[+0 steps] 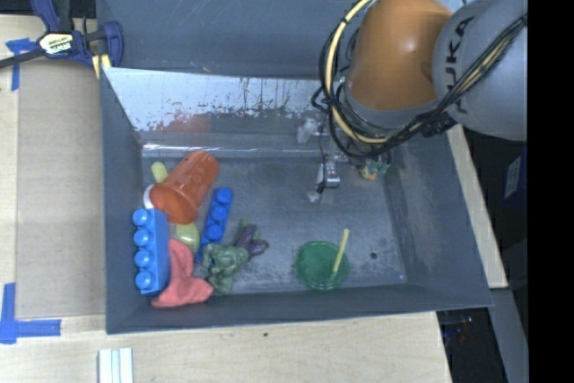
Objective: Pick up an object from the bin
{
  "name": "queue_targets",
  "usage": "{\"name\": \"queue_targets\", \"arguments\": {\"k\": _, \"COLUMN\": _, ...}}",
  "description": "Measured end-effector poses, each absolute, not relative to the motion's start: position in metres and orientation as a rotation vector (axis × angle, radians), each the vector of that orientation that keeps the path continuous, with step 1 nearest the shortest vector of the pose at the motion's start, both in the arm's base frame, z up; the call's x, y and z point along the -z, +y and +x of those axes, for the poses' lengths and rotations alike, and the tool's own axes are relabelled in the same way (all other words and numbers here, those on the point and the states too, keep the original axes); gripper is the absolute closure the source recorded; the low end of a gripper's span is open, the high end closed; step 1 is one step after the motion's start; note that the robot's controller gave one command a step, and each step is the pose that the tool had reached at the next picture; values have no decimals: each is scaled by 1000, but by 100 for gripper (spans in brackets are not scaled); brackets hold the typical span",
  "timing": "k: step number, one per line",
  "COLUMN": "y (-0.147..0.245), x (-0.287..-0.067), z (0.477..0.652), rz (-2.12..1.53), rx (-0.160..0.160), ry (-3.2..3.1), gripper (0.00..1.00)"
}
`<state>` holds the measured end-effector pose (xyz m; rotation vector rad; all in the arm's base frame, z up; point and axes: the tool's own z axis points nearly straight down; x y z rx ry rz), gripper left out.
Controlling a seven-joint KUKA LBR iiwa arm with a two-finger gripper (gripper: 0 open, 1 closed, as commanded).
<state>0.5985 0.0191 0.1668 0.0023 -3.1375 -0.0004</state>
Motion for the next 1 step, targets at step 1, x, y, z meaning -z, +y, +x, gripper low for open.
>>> {"name": "queue_targets", "arguments": {"k": 1, "y": 19, "x": -172, "z": 600, "rz": 1, "rx": 0, "ry": -3145, "gripper": 0}}
